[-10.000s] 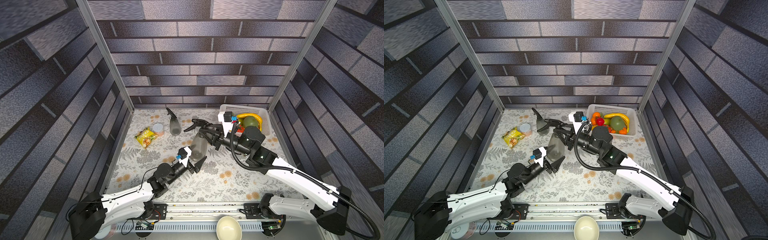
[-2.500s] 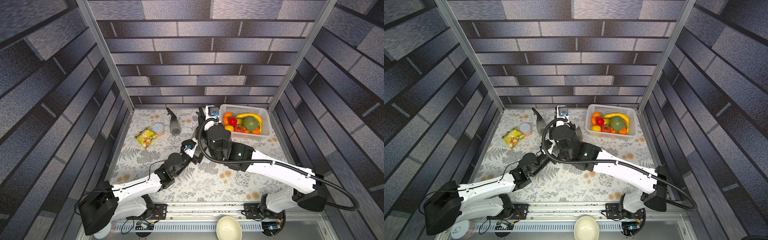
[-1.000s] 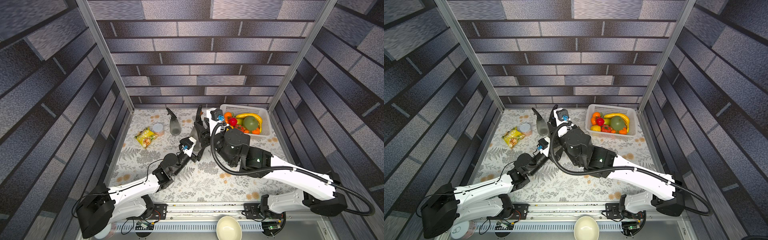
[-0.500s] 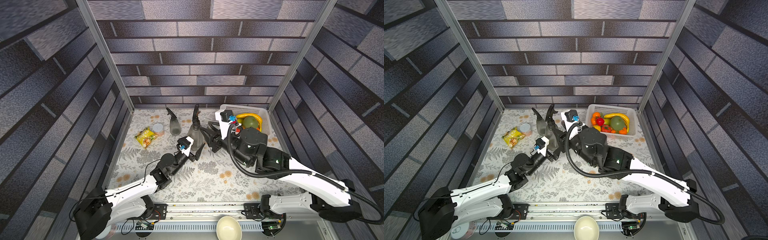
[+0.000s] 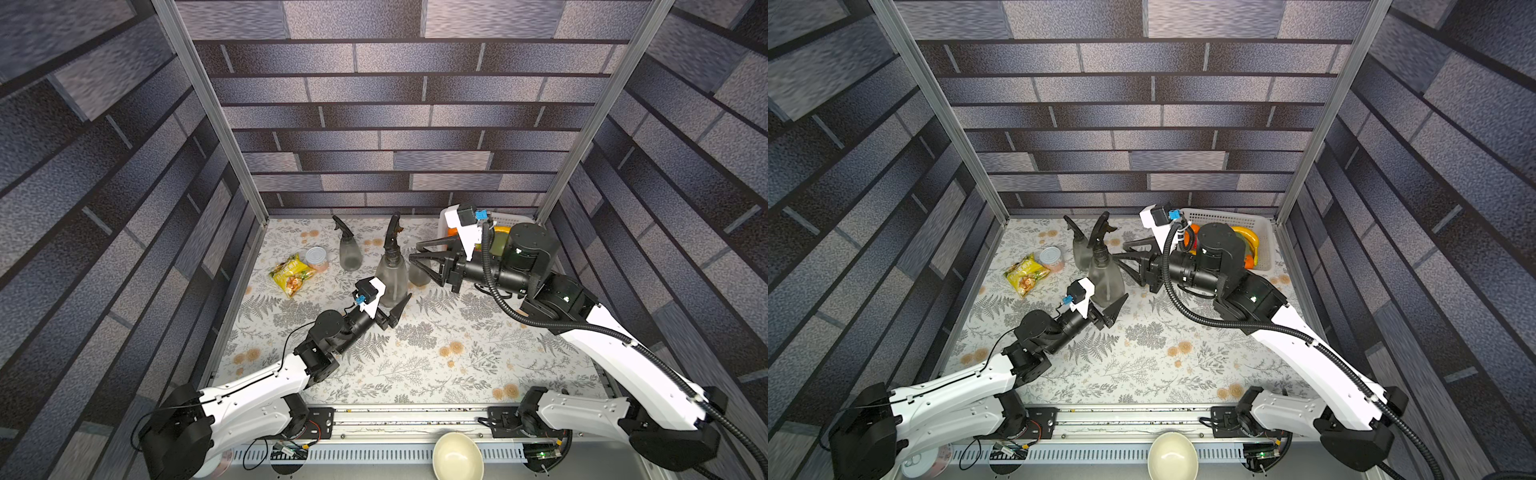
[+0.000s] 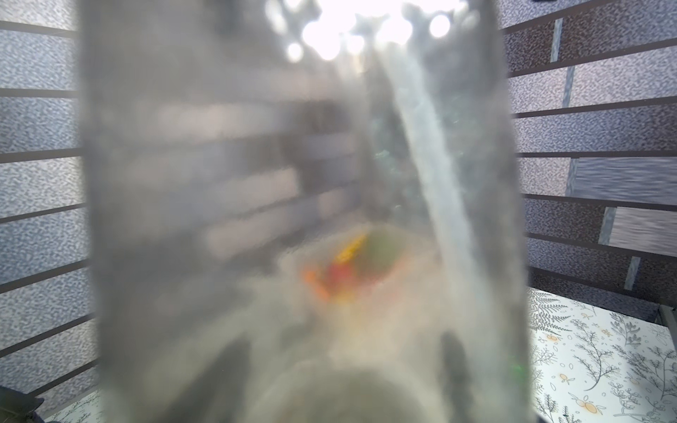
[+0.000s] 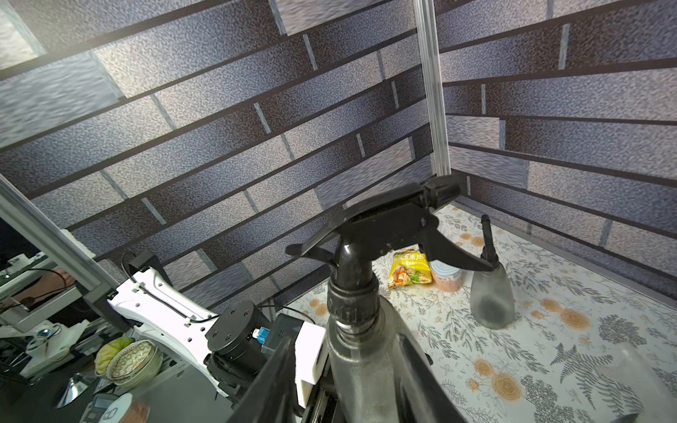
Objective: Attach spray nozzles to spray bottles
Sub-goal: Screw the spray nozzle on the spray bottle.
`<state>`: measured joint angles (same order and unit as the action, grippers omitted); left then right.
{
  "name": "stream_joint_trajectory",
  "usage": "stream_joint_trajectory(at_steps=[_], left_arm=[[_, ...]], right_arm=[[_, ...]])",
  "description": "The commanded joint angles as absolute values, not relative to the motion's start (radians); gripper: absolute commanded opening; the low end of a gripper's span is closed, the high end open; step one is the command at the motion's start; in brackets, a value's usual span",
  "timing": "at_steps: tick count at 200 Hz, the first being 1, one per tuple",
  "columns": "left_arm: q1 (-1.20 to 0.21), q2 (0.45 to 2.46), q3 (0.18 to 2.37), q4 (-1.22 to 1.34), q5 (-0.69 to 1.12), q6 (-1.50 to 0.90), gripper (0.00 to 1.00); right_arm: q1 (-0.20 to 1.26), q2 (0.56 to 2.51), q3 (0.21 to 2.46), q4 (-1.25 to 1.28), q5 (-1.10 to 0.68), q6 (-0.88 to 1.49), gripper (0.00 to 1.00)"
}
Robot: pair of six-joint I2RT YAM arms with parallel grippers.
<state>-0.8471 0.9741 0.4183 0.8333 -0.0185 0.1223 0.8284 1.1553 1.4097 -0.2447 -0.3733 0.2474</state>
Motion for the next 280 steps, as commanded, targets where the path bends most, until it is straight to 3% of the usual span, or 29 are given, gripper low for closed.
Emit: stream_joint_trajectory(at_steps=[1,129,197,280], left_arm=[[-0.839,0.946,0.417,0.834,0.012,0.1,0.79],[-0.839,0.956,0.423,0.832,0.023,0.101,0.79],[-0.839,0.959,0.423,0.832,0.017,0.11,0.79],[-0.839,0.968,0.432,0.836,-0.003,0.102,0.79]], right_arm=[[0.822,1.179,1.404,-0.186,-0.435,0.28,0.43],[0.819,1.27,1.424,-0.115,-0.489,0.319,0.38],[0.819,1.275,1.402,-0.107,-0.499,0.325,0.25],[0.818,1.209,1.31,-0.076,-0.434,0.264,0.22]])
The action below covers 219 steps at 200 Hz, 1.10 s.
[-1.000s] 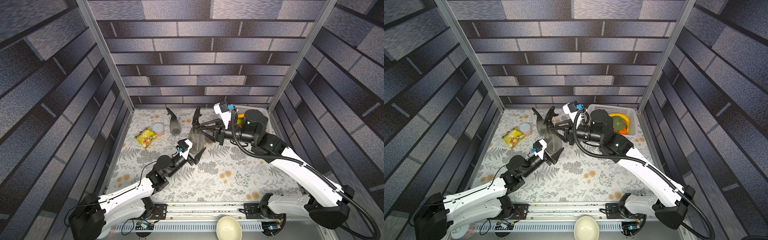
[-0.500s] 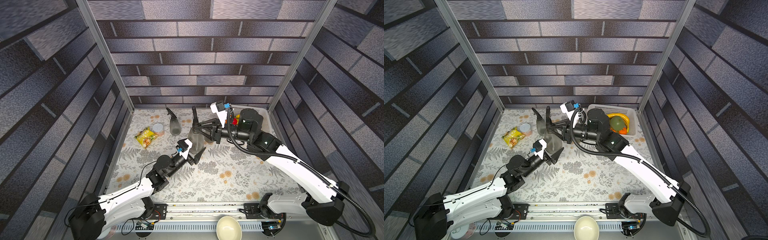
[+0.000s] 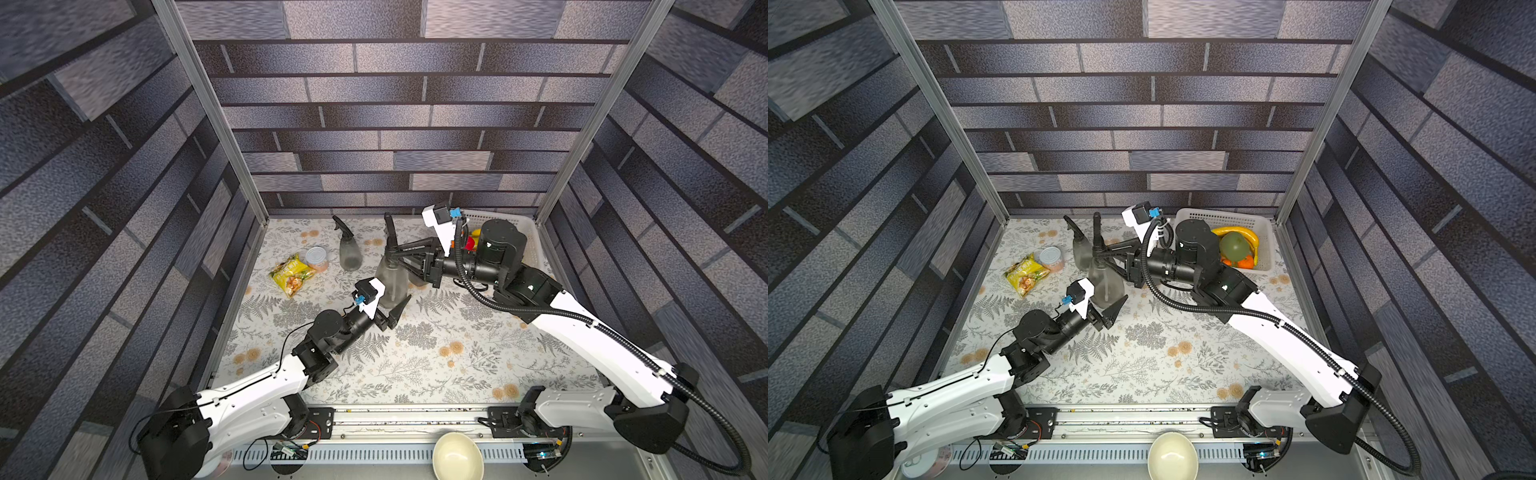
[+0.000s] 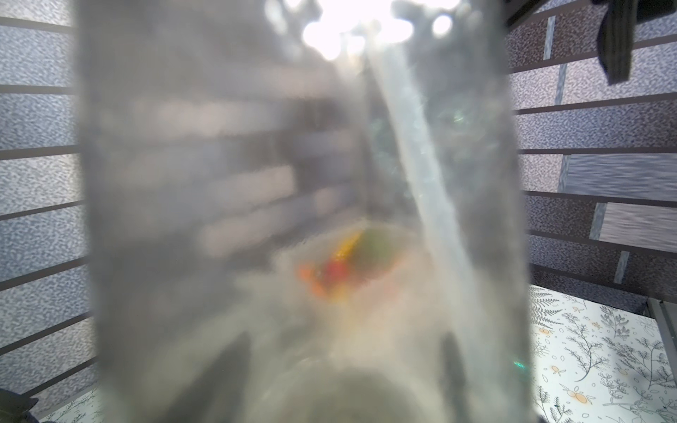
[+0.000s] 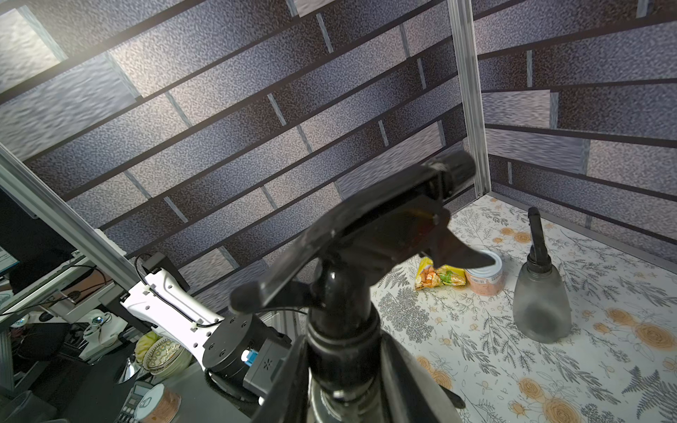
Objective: Attach spray nozzles to spray bottles
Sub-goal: Screw the spray nozzle on the spray bottle.
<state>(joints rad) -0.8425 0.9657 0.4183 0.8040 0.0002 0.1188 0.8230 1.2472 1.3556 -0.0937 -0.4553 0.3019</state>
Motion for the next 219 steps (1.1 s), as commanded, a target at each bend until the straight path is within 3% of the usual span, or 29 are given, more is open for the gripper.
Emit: stream_joint_trajectory(at_steps=[1,76,126,219], left_arm=[[-0.839,0.968,0.431,0.837,-0.003,0.1,0.79],[-0.838,0.977,0.447,0.823,0.003,0.091,0.79],[-0.838,0.986,0.46,0.814,-0.007,0.101,0.79],[-0.84,0.982,0.45,0.824,-0.004,0.097,0.79]], right_arm=[[0.819,1.208,1.308,-0.075,-0.434,0.264,0.22],[0.828,1.185,1.228,-0.039,-0.433,0.186,0.21],[0.916,1.195,1.232,-0.186,-0.265,0.064,0.19],[0.923,1.151,1.213,-0.216,-0.214,0.066,0.18]])
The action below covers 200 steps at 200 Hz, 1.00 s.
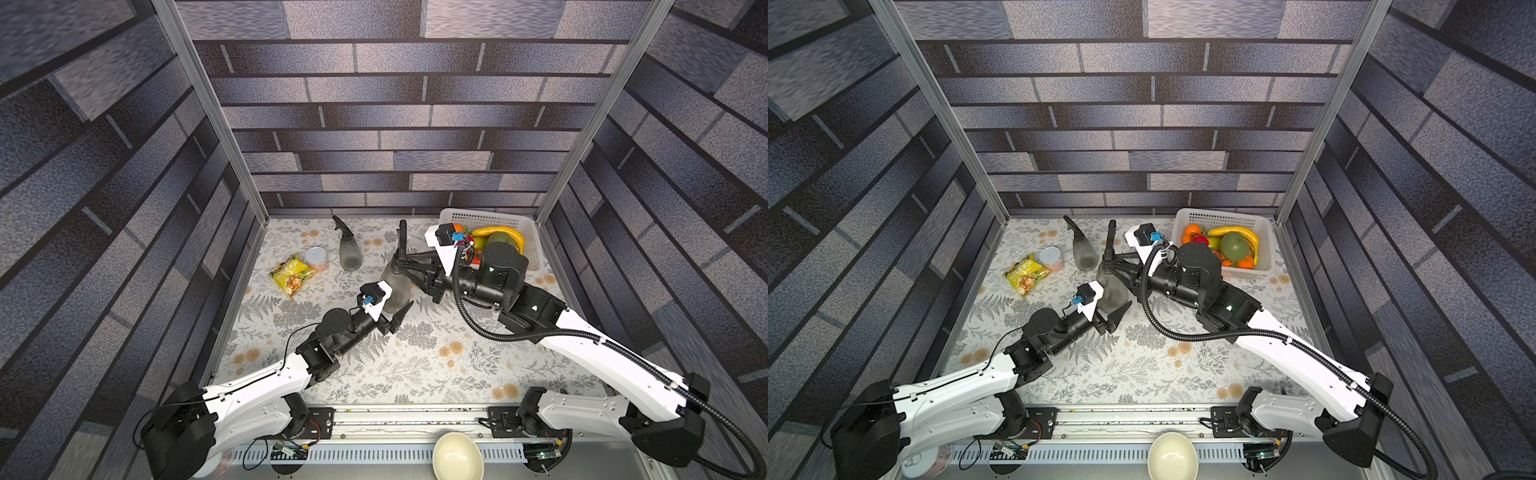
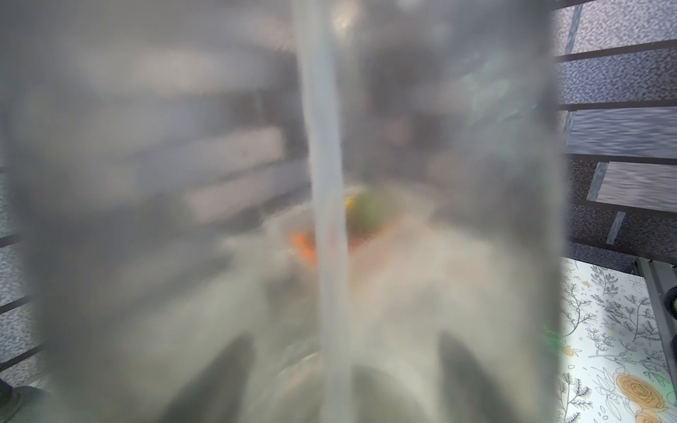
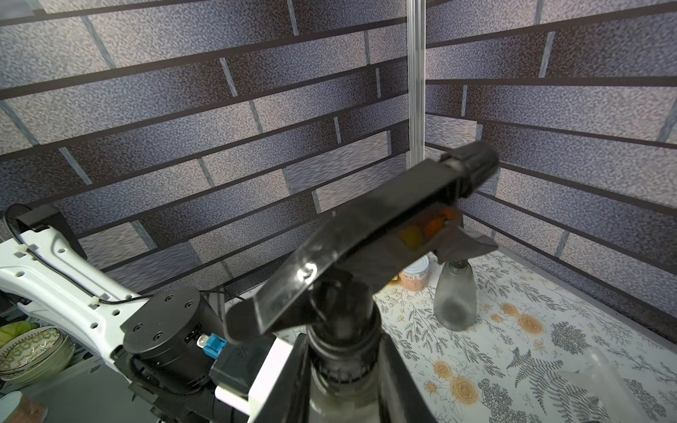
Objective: Attach spray nozzles to spray bottles
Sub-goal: Screw the spray nozzle on the spray bottle.
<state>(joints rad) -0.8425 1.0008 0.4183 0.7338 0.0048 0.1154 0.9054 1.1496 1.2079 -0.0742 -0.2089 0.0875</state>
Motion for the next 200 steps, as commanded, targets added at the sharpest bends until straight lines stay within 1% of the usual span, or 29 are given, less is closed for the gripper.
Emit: stream_joint_trajectory(at_steps=[1,44,74,109,154,200], left_arm=[[-0.84,0.982,0.451,0.824,-0.003,0.097,0.79],[-0.846,0.982,0.463,0.81,-0.014,0.106,0.79],[-0.85,0.995,0.487,0.788,-0.021,0.13,0.79],[-0.857,1.01,0.505,0.785,-0.042,0.158,0.79],[-0.873,1.03,0.517,0.814,-0.08,0.172,0.79],[-0.892,1.054,0.523,0.846,-0.112,0.194,0.79]], right_arm=[[0.922,1.152,1.214,-0.217,-0.213,0.066,0.18],[0.923,1.187,1.228,-0.258,-0.196,0.061,0.17],[0.946,1.211,1.239,-0.289,-0.097,0.084,0.14],[1.008,1.239,1.277,-0.344,0.093,0.119,0.14],[1.127,1.292,1.291,-0.349,0.419,0.183,0.14],[1.202,1.34,1.338,-0.317,0.625,0.269,0.14]])
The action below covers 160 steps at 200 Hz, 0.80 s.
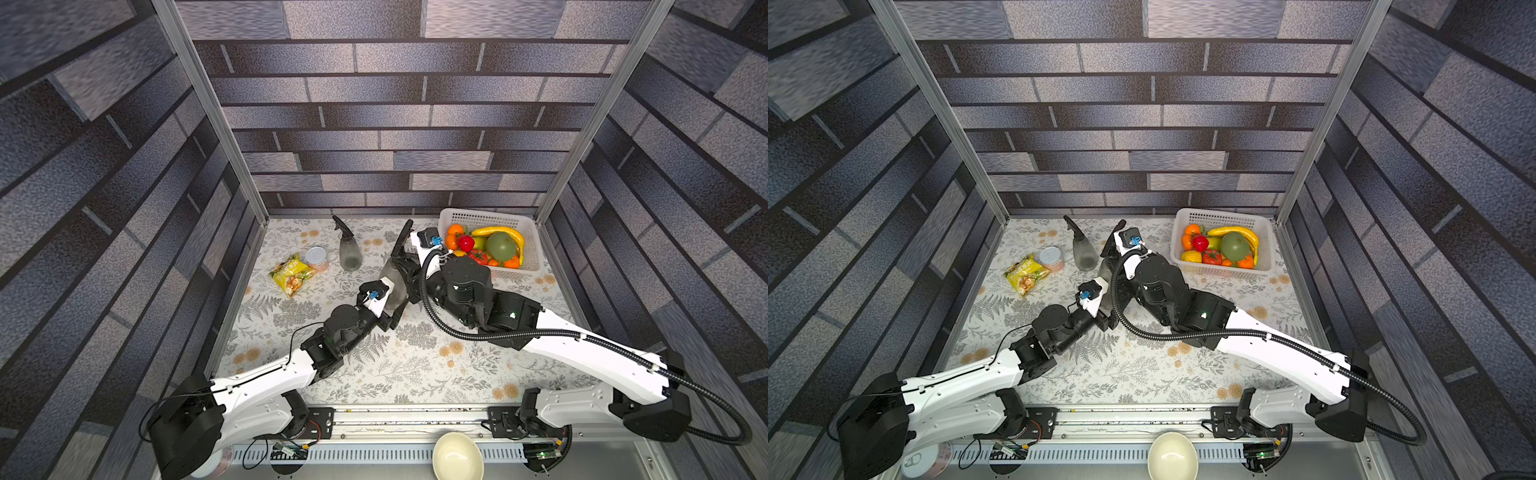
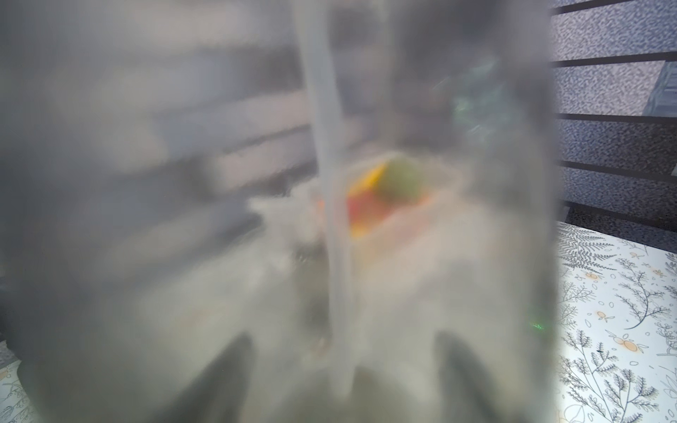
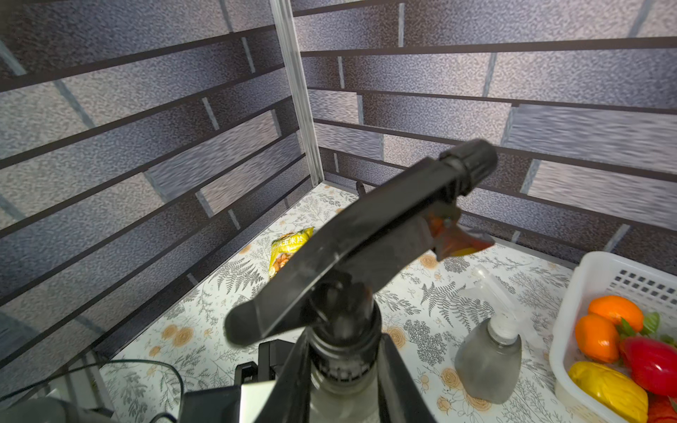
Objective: Attach spray nozzles to spray bottles
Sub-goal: Screw the spray nozzle on the spray bottle.
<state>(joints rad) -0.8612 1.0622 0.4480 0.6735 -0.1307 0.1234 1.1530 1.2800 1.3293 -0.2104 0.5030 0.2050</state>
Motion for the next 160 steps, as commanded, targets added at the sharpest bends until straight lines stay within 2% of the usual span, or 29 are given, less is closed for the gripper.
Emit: stream_joint_trajectory(at_steps=[1,69,160], left_arm=[[-0.892,1.054,0.523,0.848,-0.113,0.195,0.79],[-0.919,1.095,0.518,0.931,-0.171,0.215,0.79],[-0.925,1.09,0.462,0.924,-0.218,0.258,0.79]], right_arm=[[1.205,1.342,1.339,-0.316,0.629,0.269,0.14],[1.288,1.44,1.375,-0.19,0.894,0.276,0.15],[1.299,1.419,1.43,-0.151,0.938,0.144,0.25]])
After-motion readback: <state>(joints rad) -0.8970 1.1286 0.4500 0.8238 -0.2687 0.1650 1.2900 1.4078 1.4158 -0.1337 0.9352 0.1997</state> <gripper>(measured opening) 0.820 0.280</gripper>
